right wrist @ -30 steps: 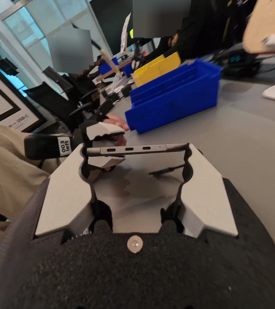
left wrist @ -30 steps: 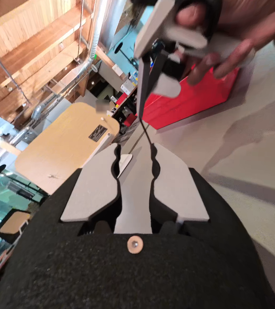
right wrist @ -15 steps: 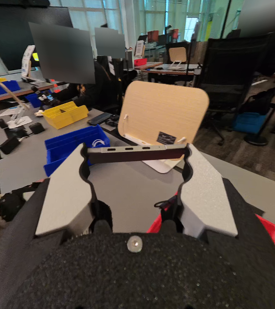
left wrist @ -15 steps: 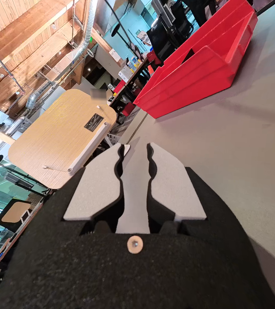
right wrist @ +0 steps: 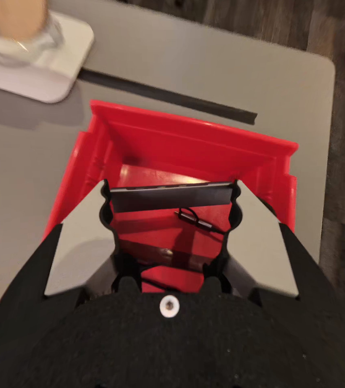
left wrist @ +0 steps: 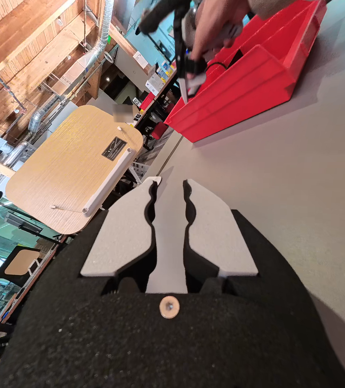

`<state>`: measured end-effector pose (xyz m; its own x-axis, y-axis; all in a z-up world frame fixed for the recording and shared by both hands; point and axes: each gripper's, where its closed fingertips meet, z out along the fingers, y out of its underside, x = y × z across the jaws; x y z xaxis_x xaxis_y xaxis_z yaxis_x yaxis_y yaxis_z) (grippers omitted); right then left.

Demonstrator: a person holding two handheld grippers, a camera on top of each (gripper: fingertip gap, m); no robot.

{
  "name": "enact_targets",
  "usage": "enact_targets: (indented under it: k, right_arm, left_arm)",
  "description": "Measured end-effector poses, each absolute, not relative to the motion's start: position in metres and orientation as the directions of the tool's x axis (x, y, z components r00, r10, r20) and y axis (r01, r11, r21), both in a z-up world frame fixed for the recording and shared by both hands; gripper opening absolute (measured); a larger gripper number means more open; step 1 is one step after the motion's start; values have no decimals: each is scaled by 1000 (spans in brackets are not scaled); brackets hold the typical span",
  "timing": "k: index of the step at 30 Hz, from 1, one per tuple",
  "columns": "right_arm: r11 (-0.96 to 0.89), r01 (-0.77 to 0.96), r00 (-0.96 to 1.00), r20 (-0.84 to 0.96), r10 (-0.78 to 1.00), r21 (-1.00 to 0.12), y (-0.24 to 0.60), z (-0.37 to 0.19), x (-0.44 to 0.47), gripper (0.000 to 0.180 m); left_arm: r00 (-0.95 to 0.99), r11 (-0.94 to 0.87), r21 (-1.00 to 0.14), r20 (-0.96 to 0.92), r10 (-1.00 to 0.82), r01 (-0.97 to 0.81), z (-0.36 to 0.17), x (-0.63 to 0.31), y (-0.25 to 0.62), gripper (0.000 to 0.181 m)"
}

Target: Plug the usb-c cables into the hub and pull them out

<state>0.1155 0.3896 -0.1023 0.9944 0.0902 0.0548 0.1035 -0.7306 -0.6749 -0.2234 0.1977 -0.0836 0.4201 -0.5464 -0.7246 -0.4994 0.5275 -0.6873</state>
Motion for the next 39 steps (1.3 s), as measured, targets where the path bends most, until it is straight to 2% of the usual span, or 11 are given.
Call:
enact_targets:
  k: [6,9,12,14,18,20,23,26,29,34,39]
  right_arm:
    - [-960,155,984,123,129,-235,399,-198,120,113]
    - [-975,99,995,36,94,-196,404,-202,115,97]
    - [-978,128,992,10,128,-163,400,-199,110,105]
    - [-963,152,988,18,152,-222,398,-179,108,104]
    - [-786,139,980,-31,196,-602,386,-90,76,98]
    - [-627,152,969,-11,248,-764,351,-48,47,93]
    - [-446,70,899,-137,415,-892,268,-30,-29,84]
    - [-440,-50,807,-296,511,-897,193,-63,-93,82]
    - [-487,-62,779,-347,523,-871,147,-116,-129,78]
    - [-471,40,722,-300,623,-881,130,-127,-153,76]
    - [-496,-49,702,-383,600,-867,130,-128,-139,73]
  left_arm:
    - [397,542,-658,-751,-528,-523,-86,-221,197,23]
    - [385,551,-637,-768,-512,-539,-88,-223,196,22]
    - [380,530,-649,-756,-533,-546,-93,-224,198,23]
    - [391,498,-672,-733,-557,-548,-96,-226,201,24]
    - [428,347,-751,-623,-654,-562,-100,-234,211,17]
    - [467,152,-806,-473,-748,-572,-93,-247,208,8]
    - [553,-37,-895,-242,-797,-445,-51,-290,189,17]
    - [763,-163,-889,-258,-593,-427,-41,-384,212,31]
    - [872,-312,-846,-304,-384,-433,-74,-459,242,43]
    - [876,-397,-850,-142,-461,-346,-115,-425,261,43]
    - [812,-391,-844,-87,-577,-368,-116,-377,259,41]
